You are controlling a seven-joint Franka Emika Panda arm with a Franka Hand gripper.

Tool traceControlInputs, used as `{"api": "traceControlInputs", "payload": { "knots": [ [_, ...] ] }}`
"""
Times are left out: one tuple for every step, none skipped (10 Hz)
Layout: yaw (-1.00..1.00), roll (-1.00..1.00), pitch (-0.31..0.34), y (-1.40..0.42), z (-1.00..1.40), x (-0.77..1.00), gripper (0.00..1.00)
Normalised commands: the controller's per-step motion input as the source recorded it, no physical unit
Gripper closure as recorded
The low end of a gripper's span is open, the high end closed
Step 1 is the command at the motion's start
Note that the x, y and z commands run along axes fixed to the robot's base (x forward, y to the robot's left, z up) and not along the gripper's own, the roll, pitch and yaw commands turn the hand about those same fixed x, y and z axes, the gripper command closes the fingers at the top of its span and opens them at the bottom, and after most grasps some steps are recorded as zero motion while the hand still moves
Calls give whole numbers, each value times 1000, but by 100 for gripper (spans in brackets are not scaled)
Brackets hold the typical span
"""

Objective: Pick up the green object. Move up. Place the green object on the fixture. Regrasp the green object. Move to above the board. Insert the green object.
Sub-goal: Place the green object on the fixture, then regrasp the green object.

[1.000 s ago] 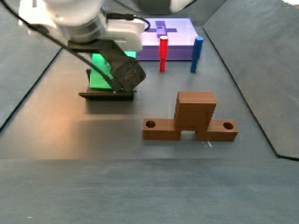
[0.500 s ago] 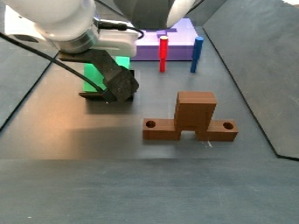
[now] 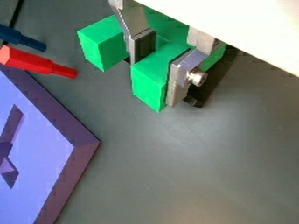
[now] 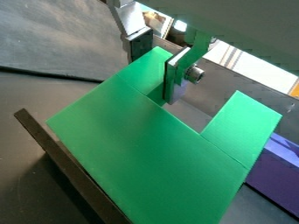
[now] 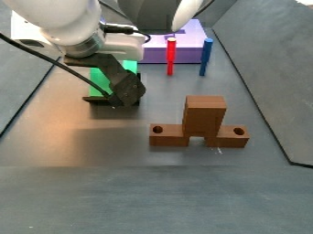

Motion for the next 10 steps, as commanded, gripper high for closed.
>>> {"api": "traceControlInputs", "payload": {
  "knots": [
    [0,0,0,0,0,0,100],
    [0,0,0,0,0,0,0],
    [0,691,-29,-160,466,134,0],
    [0,683,-63,-106,434,57,0],
    [0,709,-109,-54,477,0,0],
    [0,723,-117,-26,500,0,0],
    [0,851,-106,-20,506,0,0],
    [11,1000,-40,-163,491,0,0],
    [174,1000,0,-223,394,57,0],
    [234,1000,0,-186,320,83,0]
  ]
}}
